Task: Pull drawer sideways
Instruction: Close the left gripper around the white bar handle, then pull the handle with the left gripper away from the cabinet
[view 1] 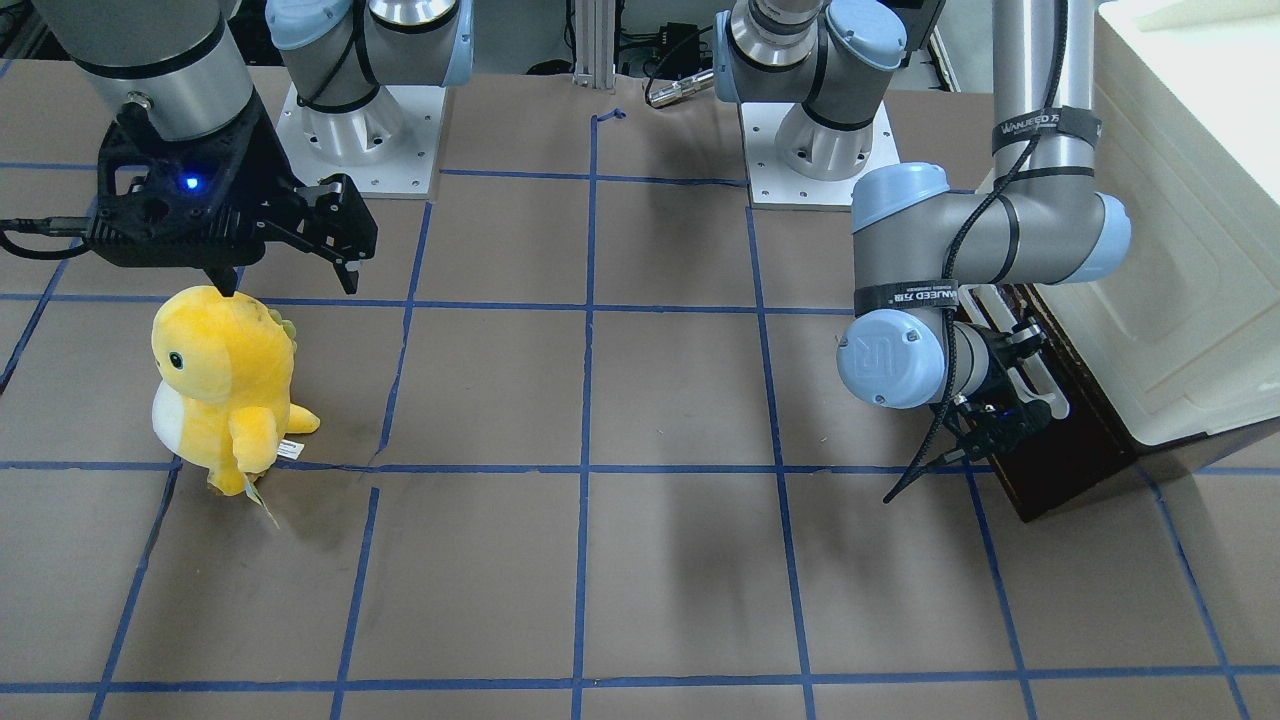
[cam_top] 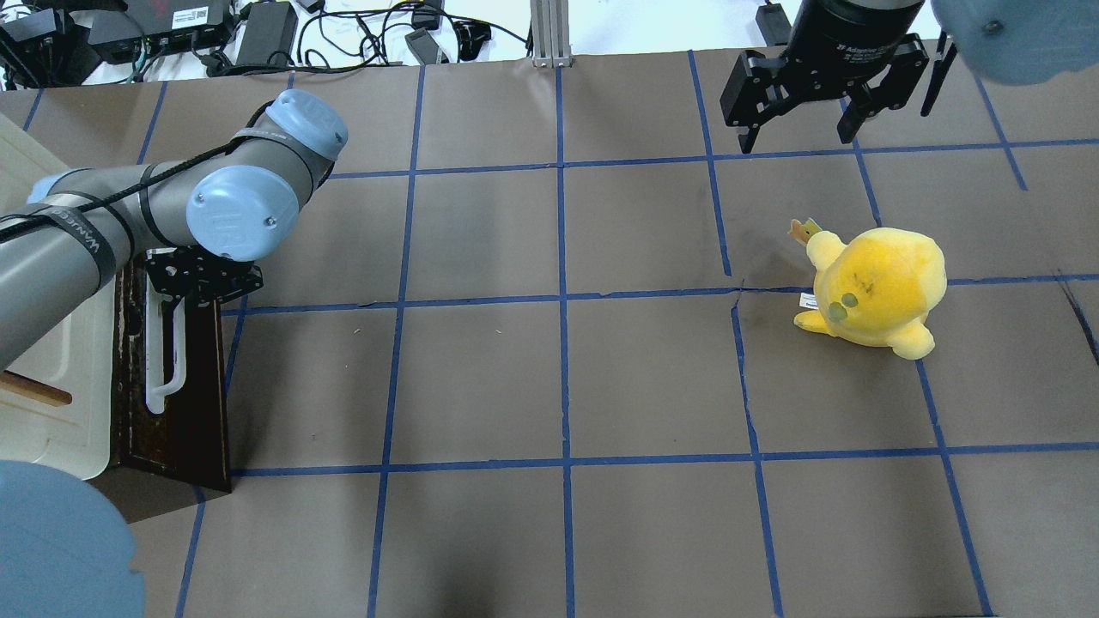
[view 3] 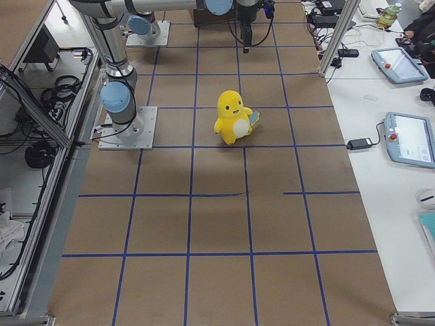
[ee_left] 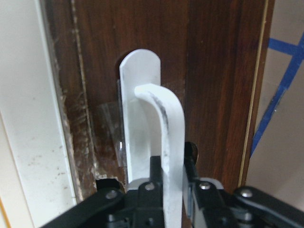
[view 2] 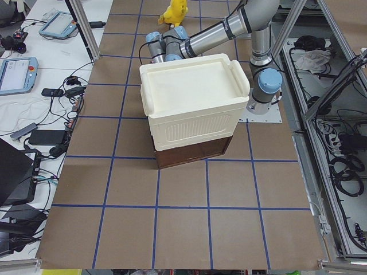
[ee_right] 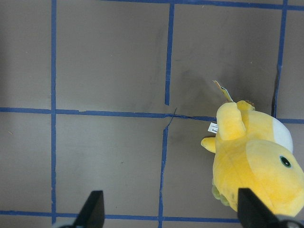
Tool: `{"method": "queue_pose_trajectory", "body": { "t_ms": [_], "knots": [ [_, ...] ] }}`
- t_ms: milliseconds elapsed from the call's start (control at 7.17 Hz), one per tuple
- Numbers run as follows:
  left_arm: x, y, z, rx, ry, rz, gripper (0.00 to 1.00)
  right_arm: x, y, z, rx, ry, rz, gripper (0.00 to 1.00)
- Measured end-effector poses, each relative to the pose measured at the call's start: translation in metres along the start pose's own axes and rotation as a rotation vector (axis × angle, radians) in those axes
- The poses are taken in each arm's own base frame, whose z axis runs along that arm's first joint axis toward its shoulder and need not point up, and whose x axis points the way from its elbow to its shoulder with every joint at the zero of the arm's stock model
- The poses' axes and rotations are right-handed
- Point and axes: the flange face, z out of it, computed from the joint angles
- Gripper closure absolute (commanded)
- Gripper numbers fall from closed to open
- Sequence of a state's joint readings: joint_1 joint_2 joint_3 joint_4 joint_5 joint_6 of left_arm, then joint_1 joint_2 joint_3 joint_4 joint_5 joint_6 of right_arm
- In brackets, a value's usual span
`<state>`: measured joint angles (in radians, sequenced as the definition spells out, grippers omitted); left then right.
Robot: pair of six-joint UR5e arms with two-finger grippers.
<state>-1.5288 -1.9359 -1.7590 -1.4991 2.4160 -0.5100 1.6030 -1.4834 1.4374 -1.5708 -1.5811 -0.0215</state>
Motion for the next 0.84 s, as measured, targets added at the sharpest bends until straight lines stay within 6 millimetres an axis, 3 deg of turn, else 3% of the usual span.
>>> {"method": "queue_pose_trajectory", "body": {
  "t_ms": [836],
  "knots": [
    [0.0071, -0.0011, -0.0016, -0.003, -0.006, -0.005, 0.87, -0.0001, 0.0, 0.0, 0.0, -0.001, -0.001, 0.0]
  ]
}}
